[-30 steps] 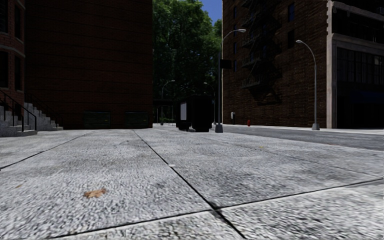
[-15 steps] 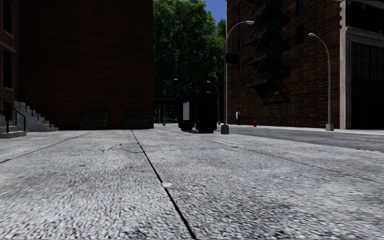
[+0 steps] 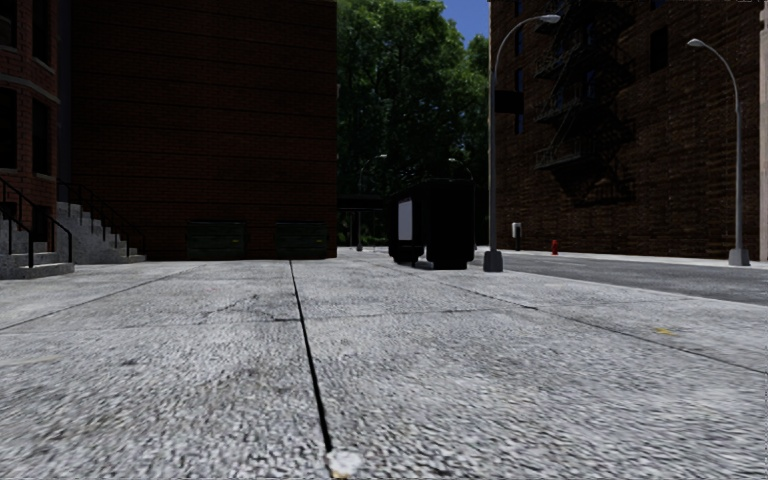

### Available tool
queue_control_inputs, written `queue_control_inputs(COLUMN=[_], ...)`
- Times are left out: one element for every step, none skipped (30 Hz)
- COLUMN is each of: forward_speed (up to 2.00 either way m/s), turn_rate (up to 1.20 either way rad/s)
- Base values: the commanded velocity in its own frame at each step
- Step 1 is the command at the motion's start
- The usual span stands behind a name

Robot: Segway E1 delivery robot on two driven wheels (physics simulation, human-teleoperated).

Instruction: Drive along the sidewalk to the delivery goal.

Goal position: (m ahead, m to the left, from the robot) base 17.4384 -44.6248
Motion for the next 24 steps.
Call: queue_control_inputs(forward_speed=[2.0,2.0,2.0,2.0,2.0,2.0,2.0,2.0,2.0,2.0,2.0,2.0,2.0,2.0,2.0,2.0,2.0,2.0,2.0,2.0,2.0,2.0,2.0,2.0], turn_rate=[0.0,0.0,0.0,0.0,0.0,0.0,0.0,0.0,0.0,0.0,0.0,0.0,0.0,0.0,0.0,0.0,0.0,0.0,0.0,0.0,0.0,0.0,0.0,0.0])
